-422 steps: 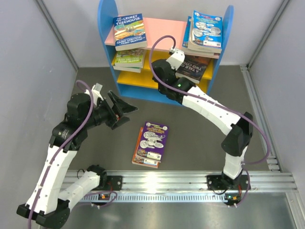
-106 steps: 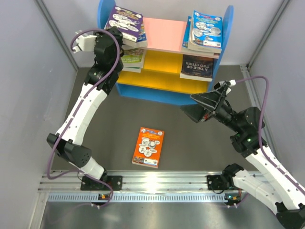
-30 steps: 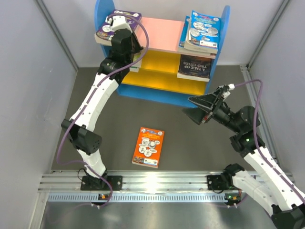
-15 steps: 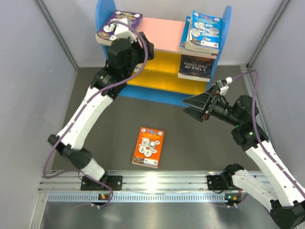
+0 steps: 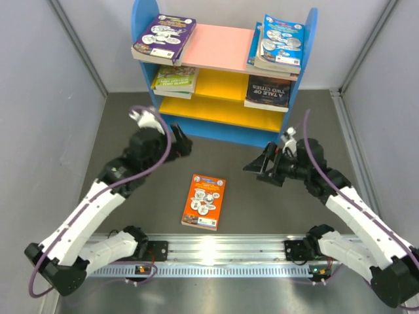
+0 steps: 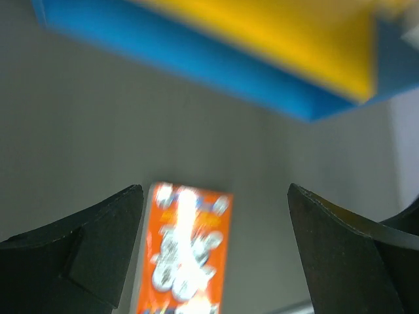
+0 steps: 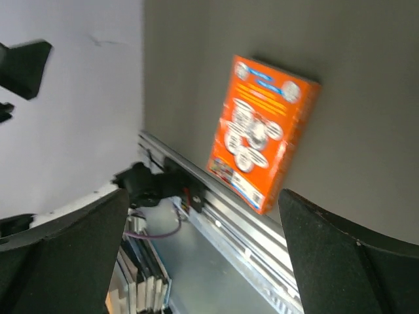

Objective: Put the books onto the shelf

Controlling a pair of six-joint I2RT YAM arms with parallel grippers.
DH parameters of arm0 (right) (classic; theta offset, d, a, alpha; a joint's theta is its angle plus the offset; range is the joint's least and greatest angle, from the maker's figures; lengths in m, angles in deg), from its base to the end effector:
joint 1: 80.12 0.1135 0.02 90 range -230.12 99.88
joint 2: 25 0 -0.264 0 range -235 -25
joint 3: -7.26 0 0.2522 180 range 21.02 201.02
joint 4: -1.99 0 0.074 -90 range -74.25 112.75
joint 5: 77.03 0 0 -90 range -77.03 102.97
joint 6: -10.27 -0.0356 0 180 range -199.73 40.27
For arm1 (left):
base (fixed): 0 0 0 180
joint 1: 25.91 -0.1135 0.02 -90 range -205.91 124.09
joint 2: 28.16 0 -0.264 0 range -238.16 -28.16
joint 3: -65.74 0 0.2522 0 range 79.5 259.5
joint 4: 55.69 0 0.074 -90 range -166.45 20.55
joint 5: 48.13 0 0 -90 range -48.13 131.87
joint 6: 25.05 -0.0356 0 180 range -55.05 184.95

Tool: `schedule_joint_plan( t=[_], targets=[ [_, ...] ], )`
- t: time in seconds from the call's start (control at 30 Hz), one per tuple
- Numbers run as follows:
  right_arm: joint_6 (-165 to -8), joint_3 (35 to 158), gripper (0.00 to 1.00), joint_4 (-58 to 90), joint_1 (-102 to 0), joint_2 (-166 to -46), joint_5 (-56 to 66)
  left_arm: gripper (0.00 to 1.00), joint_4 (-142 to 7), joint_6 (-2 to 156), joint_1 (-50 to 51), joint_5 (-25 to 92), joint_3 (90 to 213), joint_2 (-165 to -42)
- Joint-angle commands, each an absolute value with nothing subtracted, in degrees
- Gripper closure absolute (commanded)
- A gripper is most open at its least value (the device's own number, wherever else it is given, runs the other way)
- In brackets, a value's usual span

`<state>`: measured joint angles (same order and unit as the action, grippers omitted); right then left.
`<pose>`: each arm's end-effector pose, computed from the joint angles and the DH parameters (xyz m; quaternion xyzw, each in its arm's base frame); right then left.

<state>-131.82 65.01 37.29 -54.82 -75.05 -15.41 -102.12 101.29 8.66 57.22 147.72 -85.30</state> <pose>0.1679 0.0981 0.3009 0.0686 0.8361 0.4776 0.2609 0.1753 -0.1093 0.4013 -0.0877 0.8184 -0.2332 0.5179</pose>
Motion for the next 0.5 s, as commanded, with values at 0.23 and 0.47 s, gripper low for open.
schedule_joint_plan(
  t=[0.23,0.47],
  targets=[
    [-135.8,53.9,0.02,22.0,-43.4,-92.9,-11.5,0.01,-95.1,117.1,8.5,42.1,112.8,-82.8],
    [-140.8,50.8,0.01,10.0,-38.5,-104.6,-10.9,0.02,-82.7,122.3,8.5,29.8,101.1,-85.1]
  ],
)
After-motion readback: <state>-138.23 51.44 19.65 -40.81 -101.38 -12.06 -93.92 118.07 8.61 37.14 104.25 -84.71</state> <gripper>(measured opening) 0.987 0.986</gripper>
